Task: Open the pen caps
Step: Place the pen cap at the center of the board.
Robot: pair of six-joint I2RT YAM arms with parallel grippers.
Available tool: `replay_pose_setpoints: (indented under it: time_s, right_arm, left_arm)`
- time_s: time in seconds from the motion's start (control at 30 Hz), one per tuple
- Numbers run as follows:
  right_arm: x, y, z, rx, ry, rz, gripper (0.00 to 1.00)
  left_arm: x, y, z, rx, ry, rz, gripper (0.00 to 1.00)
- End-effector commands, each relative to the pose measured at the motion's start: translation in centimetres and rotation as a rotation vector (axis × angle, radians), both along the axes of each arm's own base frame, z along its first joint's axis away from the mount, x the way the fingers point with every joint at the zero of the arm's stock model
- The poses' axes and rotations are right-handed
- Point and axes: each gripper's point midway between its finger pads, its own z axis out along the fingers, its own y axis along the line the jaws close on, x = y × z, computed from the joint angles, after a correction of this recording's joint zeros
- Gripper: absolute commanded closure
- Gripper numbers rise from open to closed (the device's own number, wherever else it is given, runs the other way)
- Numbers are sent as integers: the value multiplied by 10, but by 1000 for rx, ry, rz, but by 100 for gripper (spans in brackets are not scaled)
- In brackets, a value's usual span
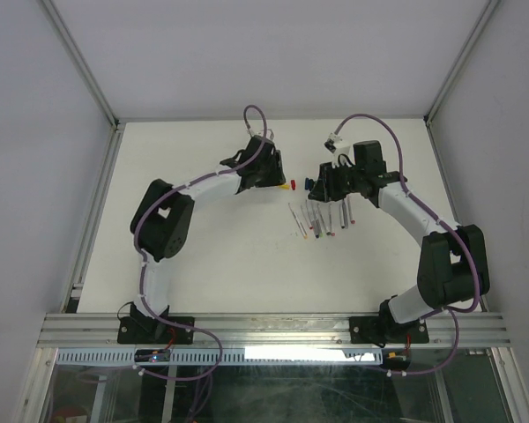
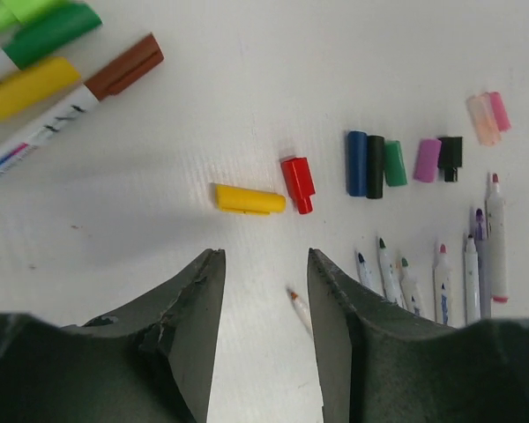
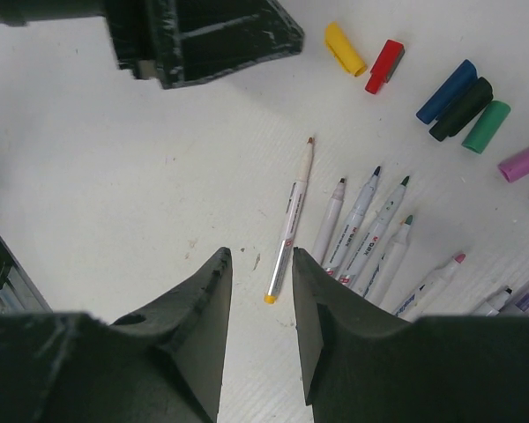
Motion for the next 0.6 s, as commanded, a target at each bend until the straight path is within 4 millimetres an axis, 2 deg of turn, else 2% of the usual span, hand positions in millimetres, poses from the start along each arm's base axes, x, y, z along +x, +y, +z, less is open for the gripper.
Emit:
replay_pose_setpoints:
  time_s: [0.0,0.07,0.1,0.2,0.27,0.33,0.47,0.57]
  right_arm:
    - [5,3,33,43,-88,27,64]
    - [4,3,34,47,-90,35,64]
    - [2,3,35,50,-90,47,64]
    - [-6,8,38,69,-97,121,64]
    - [-12,11,38,82,-100,171,64]
    - [-17,13,39,93,-96,206,64]
    - [-18,11,37,98,-89,218,64]
    - [-18,10,36,102,-83,218,64]
  left_arm:
    - [12,12,102,14,-341,-78,56]
    - [19,35,110,133,-438,-75,52]
    - [23,50,110,211,-470,-51,47]
    - [34,88,100,424,-500,-39,27]
    - [42,108,88,507,-469,-65,20]
    - [55,127,78,511,-413,-92,16]
    - [73,145,60,486,-345,-170,13]
    - [86,153,54,518,-322,-211,18]
